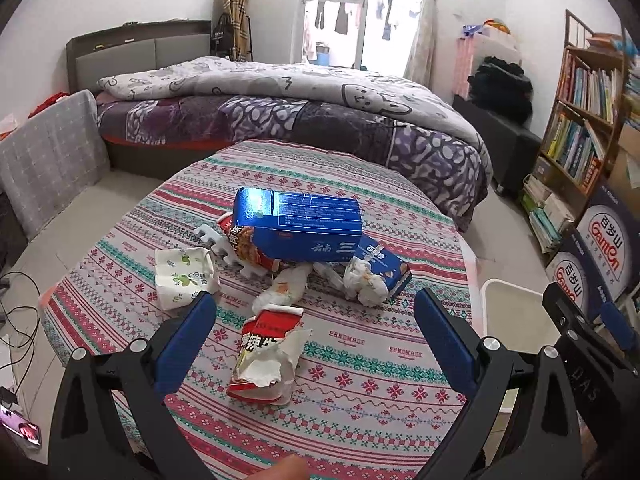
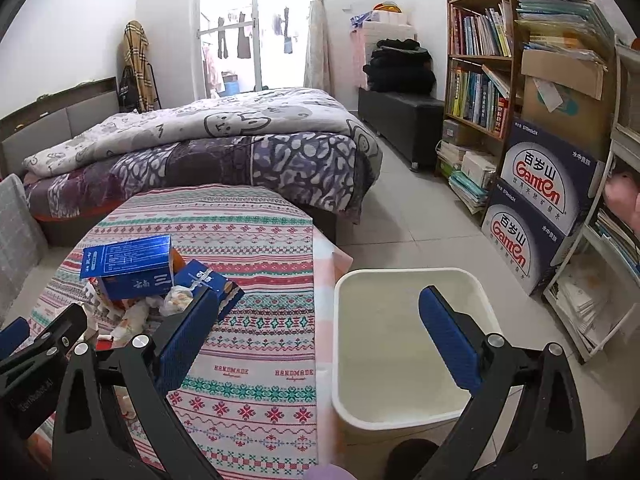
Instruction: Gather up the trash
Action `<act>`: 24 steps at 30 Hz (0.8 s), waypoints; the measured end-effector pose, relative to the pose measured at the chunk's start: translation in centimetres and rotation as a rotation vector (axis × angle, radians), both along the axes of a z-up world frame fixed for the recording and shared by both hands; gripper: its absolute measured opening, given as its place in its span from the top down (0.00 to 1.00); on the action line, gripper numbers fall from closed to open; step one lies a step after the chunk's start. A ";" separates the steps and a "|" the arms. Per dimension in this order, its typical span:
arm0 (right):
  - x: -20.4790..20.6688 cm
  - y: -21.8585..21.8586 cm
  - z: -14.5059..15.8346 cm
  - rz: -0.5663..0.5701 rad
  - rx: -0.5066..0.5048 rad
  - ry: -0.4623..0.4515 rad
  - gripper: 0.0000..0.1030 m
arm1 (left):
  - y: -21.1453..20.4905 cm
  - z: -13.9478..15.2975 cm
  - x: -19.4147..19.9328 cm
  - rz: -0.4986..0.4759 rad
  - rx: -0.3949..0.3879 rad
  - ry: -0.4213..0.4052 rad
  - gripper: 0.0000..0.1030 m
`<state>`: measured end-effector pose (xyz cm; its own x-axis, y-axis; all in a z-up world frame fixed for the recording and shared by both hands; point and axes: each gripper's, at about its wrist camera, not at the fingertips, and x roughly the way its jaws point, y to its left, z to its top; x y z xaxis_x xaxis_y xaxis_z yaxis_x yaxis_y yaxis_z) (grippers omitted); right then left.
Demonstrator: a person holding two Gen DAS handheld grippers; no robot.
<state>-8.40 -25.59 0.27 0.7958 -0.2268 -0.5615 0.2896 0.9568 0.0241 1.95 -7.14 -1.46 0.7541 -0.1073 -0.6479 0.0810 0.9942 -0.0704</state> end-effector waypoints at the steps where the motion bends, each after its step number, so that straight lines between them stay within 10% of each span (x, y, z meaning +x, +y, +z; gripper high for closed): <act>1: -0.6 1.6 -0.5 -0.013 -0.011 -0.003 0.07 | 0.0 0.0 0.0 0.000 0.000 0.001 0.07; 24: -1.6 0.6 -0.4 -0.066 -0.040 0.000 0.07 | 0.0 -0.4 0.1 0.000 0.005 0.010 0.07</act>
